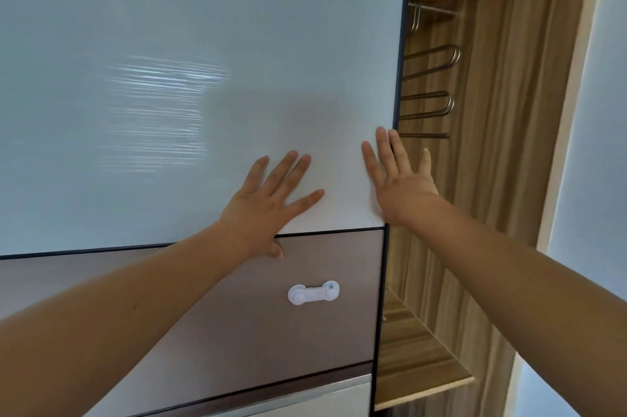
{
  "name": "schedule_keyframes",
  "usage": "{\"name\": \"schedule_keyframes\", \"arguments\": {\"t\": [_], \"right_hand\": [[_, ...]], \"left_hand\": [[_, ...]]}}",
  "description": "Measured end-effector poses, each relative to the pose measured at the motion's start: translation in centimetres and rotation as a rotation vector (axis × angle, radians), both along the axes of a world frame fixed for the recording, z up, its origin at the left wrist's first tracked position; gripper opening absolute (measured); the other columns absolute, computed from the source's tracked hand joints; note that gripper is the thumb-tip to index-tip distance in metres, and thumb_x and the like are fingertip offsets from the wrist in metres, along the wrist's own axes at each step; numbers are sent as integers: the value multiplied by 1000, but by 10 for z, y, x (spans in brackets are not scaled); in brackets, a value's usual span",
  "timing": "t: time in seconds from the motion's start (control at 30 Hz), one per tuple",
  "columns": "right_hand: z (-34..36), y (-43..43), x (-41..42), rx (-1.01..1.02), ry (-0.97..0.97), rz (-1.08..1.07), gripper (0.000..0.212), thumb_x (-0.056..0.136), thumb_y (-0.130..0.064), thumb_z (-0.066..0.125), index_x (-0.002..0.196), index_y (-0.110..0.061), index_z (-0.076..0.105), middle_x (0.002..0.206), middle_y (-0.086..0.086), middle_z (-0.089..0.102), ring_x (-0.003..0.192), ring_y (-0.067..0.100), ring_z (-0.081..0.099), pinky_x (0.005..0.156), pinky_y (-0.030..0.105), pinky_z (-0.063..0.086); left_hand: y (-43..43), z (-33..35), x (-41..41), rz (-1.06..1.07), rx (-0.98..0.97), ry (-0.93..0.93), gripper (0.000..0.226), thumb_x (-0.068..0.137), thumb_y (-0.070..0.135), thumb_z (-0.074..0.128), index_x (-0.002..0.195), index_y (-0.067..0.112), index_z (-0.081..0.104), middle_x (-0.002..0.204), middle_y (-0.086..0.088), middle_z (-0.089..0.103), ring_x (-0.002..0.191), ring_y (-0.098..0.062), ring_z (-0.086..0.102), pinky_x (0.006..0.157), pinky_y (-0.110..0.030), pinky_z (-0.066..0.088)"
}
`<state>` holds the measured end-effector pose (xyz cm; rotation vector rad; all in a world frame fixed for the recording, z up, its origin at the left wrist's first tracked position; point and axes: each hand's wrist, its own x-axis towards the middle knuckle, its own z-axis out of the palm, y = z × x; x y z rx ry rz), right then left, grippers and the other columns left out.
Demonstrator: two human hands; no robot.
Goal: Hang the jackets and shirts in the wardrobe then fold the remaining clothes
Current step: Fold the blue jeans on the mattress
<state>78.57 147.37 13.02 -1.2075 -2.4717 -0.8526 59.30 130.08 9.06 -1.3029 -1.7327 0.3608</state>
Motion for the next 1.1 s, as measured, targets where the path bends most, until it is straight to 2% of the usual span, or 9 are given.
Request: {"name": "schedule_keyframes", "arguments": {"t": [0.13,0.33,0.43,0.53,0.63,0.77,0.93,1.1], "right_hand": [[-5,40,31,-60,65,-3,111,93,-18,52,138,-10,-49,143,19,-57,142,36,-42,118,68,3],[-14,81,63,-286,246,110,112,97,-48,57,150,-8,-34,154,15,-46,149,31,-30,125,53,1],[-12,103,85,-358,352,180,108,97,-63,48,155,-8,-25,159,13,-38,152,29,-24,126,48,3],[-10,122,98,-449,476,214,113,91,-76,40,156,-6,-20,161,12,-34,153,28,-21,126,44,1],[-9,140,105,-526,584,218,117,89,-76,44,156,-6,-21,161,9,-35,152,27,-22,126,44,1],[-8,164,112,-586,679,198,121,88,-73,51,154,-6,-26,160,9,-38,151,30,-25,125,46,-1],[-11,197,122,-612,733,174,119,93,-60,57,152,-5,-30,158,10,-41,150,32,-27,125,47,-4],[-12,224,139,-640,769,162,118,94,-57,59,151,-6,-31,158,9,-41,150,31,-27,125,48,-5]], "left_hand": [[47,-2,26,-53,-1,-1,131,72,80,63,154,33,-26,151,-20,-47,144,-39,-38,117,-62,-16],[104,-11,62,-96,-76,21,136,67,76,71,157,31,-21,150,-21,-48,142,-39,-41,116,-62,-19],[117,-14,69,-118,-119,73,136,66,76,72,157,30,-19,152,-19,-47,143,-37,-39,117,-62,-18],[129,-19,73,-152,-105,86,126,72,80,63,157,33,-17,154,-17,-44,145,-35,-37,113,-67,-20],[148,-24,83,-202,-78,76,118,73,84,55,159,35,-11,157,-18,-40,146,-36,-34,113,-68,-19],[180,-25,101,-255,-97,92,113,77,84,51,159,34,-11,156,-20,-41,145,-38,-37,113,-68,-19],[210,-27,120,-289,-74,110,113,77,83,51,160,33,-6,156,-21,-39,145,-39,-36,114,-68,-15],[235,-27,139,-308,-72,128,111,78,82,52,160,32,-4,157,-23,-36,146,-41,-34,114,-69,-14]]}}
